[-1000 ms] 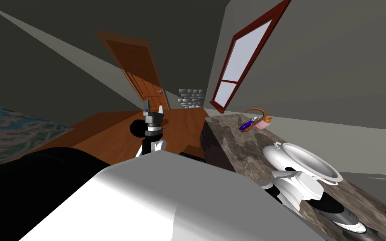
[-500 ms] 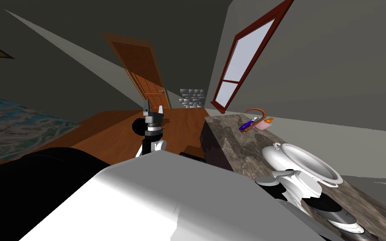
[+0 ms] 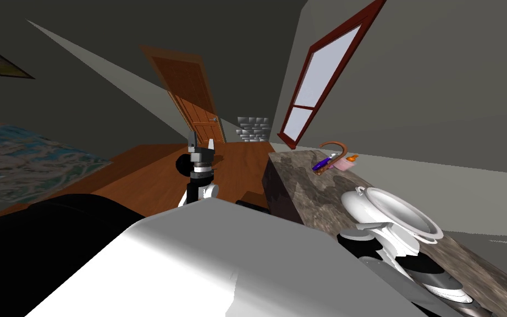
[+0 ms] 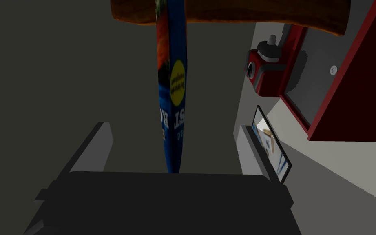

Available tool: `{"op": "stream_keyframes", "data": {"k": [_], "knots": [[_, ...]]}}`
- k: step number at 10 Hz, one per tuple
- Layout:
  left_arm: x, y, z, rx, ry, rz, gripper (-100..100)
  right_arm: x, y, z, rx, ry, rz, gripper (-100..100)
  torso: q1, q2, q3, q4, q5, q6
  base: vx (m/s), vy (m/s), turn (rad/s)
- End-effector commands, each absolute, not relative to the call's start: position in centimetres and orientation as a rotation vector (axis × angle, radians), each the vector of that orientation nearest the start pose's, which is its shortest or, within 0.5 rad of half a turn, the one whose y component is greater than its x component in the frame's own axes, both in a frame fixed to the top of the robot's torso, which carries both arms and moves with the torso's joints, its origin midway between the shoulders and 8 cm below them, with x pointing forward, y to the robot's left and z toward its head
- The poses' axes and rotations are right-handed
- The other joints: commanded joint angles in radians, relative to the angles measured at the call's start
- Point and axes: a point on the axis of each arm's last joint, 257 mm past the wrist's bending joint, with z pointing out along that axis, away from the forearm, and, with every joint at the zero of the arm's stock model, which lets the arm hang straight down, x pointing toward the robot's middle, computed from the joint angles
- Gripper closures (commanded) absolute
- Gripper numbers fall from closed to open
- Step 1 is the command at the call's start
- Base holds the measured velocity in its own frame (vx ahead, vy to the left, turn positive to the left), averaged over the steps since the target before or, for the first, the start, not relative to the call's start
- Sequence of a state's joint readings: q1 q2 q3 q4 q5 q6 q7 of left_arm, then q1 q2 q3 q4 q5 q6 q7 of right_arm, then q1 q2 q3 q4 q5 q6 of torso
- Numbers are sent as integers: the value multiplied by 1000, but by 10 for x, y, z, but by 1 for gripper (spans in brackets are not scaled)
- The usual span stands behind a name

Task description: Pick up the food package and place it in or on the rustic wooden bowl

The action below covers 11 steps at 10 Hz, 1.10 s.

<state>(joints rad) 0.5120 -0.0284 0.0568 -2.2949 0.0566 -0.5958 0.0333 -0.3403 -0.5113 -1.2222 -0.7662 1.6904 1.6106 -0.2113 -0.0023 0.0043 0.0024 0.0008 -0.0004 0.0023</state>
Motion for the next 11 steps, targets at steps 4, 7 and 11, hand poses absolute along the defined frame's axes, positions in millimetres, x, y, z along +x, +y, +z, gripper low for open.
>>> {"op": "stream_keyframes", "data": {"k": [4,7,11], "knots": [[317,305,45,-631,472,-1325,0,-27,-694,-212,-2409,-487,2393,100,3,-2,-1,0,1,0,-2,-4,1],[317,305,45,-631,472,-1325,0,-27,-694,-212,-2407,-488,2393,100,2,-2,-1,0,0,0,0,0,0],[317,305,45,-631,472,-1325,0,-27,-694,-212,-2407,-489,2393,0,2,-2,-1,0,1,0,0,0,0]]}}
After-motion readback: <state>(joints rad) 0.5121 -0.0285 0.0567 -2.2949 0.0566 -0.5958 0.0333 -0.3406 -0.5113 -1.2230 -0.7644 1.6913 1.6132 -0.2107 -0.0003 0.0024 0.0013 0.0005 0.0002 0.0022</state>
